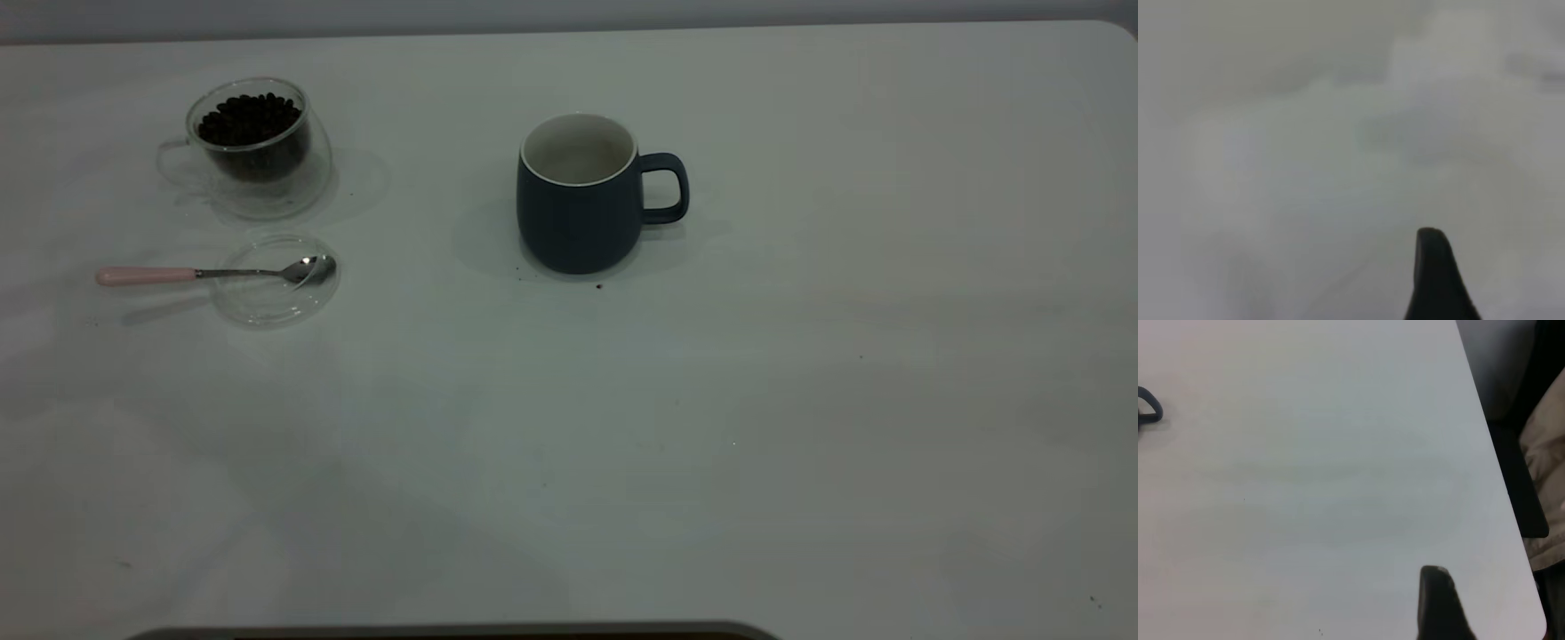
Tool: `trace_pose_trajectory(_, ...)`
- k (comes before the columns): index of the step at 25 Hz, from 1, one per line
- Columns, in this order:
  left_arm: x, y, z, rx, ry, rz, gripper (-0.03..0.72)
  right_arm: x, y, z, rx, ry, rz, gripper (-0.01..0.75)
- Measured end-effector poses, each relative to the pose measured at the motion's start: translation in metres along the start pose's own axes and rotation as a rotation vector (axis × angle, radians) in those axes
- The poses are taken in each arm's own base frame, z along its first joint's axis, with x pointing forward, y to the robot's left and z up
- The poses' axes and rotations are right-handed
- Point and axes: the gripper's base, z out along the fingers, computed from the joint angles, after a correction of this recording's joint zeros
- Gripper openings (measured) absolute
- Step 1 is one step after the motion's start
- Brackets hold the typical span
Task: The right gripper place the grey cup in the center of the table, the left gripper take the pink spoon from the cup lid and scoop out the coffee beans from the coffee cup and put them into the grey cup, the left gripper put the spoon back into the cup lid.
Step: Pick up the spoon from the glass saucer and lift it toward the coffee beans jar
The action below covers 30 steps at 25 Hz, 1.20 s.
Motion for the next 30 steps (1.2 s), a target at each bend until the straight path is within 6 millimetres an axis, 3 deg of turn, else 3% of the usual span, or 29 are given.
trace_pose_trajectory(4,-0.005,0.021,0.030,0.215,0.017,0.157,0.517,0.000,0.000,0.000,0.000,0.000,0.000,0.463)
trace_pose_trajectory(10,-0.011,0.019,0.071,0.473,-0.035,0.304,0.483,0.000,0.000,0.000,0.000,0.000,0.000,0.463)
trace_pose_trajectory(15,-0.022,0.015,0.077,0.567,-0.169,0.301,0.428,0.000,0.000,0.000,0.000,0.000,0.000,0.463)
trace_pose_trajectory(21,-0.027,0.019,0.080,0.503,-0.225,0.343,0.420,0.000,0.000,0.000,0.000,0.000,0.000,0.463)
trace_pose_trajectory(24,-0.026,0.018,0.081,0.504,-0.210,0.311,0.450,0.000,0.000,0.000,0.000,0.000,0.000,0.463)
trace_pose_trajectory(30,-0.022,0.014,0.100,0.498,-0.131,0.277,0.610,0.000,0.000,0.000,0.000,0.000,0.000,0.463)
